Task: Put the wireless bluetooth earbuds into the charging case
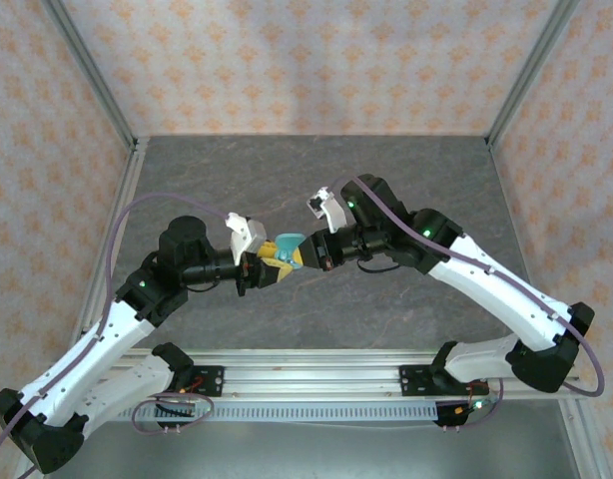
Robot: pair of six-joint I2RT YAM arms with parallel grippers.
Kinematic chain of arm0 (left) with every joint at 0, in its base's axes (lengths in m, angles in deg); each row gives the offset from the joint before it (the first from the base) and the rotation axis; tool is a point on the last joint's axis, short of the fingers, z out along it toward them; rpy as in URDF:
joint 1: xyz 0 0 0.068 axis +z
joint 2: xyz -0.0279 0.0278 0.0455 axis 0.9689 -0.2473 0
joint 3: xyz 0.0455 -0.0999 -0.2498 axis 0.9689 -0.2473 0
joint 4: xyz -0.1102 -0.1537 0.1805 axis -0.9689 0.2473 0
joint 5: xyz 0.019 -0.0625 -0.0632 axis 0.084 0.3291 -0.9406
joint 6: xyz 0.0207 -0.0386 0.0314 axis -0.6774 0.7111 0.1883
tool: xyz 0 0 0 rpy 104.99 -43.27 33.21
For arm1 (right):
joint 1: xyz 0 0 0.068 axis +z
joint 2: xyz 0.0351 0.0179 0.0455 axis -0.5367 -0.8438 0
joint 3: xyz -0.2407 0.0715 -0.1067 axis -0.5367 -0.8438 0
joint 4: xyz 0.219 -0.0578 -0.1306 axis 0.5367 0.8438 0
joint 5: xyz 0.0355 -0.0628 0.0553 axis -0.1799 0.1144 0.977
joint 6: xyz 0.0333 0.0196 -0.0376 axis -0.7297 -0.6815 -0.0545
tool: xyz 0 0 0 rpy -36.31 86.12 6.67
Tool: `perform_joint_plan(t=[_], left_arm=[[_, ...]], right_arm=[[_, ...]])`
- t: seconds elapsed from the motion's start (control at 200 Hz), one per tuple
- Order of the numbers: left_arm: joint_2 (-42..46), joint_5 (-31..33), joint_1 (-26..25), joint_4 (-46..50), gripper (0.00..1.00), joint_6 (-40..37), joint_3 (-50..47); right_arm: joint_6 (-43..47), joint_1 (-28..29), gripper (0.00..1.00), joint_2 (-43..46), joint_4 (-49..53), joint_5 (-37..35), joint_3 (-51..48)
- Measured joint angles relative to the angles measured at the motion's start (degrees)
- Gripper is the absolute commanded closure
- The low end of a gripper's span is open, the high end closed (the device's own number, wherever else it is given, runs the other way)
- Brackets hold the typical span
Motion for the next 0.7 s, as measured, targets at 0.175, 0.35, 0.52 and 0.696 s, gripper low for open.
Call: perform_joint_plan(t=[0.175, 0.35, 0.52, 0.696], left_arm=[[-0.02, 0.02, -0.11, 0.02, 0.86, 0.00, 0.26], [-0.02, 0.07, -0.11, 0.11, 0.86, 0.00, 0.28], [-0.02, 0.07, -0.11, 0.13, 0.86, 0.00, 0.28], [-0.04, 0.11, -0.11, 0.13, 0.86, -0.02, 0.28]], right_arm=[[1.01, 0.00, 0.79, -0.28, 1.95, -0.61, 1.27], [1.60, 0.00, 0.75, -1.14, 2.99, -0.72, 2.40], [1.84, 0.00, 0.74, -1.66, 3.82, -0.87, 3.37], [2.25, 0.00, 0.70, -2.51, 5.03, -0.90, 4.55]])
